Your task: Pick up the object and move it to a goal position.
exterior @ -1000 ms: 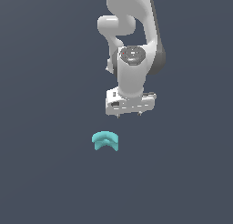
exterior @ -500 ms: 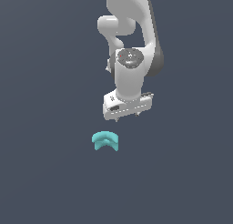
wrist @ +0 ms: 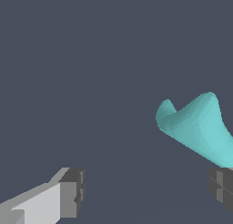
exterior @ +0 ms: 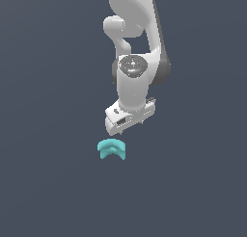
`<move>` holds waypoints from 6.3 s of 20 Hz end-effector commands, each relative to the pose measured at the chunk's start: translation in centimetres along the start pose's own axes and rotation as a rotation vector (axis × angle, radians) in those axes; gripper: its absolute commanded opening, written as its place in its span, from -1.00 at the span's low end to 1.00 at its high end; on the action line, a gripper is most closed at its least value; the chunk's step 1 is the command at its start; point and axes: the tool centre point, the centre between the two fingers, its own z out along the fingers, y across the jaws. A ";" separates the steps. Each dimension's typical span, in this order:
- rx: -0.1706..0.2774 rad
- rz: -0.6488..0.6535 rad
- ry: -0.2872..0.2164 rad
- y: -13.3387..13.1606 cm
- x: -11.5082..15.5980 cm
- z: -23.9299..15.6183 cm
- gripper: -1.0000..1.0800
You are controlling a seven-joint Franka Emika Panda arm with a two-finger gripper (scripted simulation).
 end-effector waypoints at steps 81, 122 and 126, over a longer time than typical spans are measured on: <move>-0.033 -1.016 -0.018 10.1 1.0 6.1 -1.00; -0.035 -1.015 -0.022 -14.7 -6.6 -3.8 -1.00; -0.035 -1.016 -0.020 -16.5 -7.0 -4.6 -1.00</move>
